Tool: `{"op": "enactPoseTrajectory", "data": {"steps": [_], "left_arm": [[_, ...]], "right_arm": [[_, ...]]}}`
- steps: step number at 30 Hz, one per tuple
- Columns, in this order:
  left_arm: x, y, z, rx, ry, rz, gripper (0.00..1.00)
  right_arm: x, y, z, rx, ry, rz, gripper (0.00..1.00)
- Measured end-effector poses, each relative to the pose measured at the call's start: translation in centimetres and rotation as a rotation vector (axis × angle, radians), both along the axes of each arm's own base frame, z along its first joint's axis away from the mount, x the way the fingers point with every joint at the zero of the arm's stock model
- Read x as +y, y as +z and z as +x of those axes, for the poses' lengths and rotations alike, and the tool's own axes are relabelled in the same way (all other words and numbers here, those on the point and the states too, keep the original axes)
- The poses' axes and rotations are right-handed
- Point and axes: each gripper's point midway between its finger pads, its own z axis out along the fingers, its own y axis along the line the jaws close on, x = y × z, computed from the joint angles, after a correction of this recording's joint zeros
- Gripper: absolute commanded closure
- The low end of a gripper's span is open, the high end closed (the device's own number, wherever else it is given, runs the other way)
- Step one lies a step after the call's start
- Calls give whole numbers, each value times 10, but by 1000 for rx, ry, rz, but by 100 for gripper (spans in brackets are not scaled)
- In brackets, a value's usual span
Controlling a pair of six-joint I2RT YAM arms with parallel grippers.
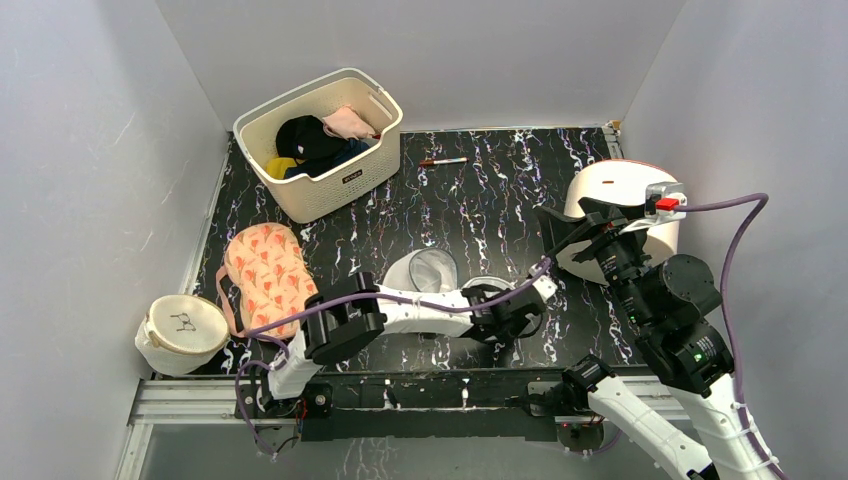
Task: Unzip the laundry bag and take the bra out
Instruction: Close the laundry bag at the center of the board.
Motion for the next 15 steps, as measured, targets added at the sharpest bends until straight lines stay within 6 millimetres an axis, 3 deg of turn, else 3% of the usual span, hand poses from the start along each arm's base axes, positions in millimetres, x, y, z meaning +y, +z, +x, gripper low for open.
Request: {"op": "enactPoseTrajectory", "data": {"steps": [9, 12, 15], "left_arm": [[46, 7, 7, 125, 1, -68, 100], [58, 23, 13, 131, 14, -124, 100], [57, 57, 18, 118, 22, -229, 100]], "right_arm": [[-1, 2, -1, -2, 0, 1, 2], [-1, 3, -1, -3, 0, 2, 2], [-1, 5, -2, -7, 0, 4, 2]]}}
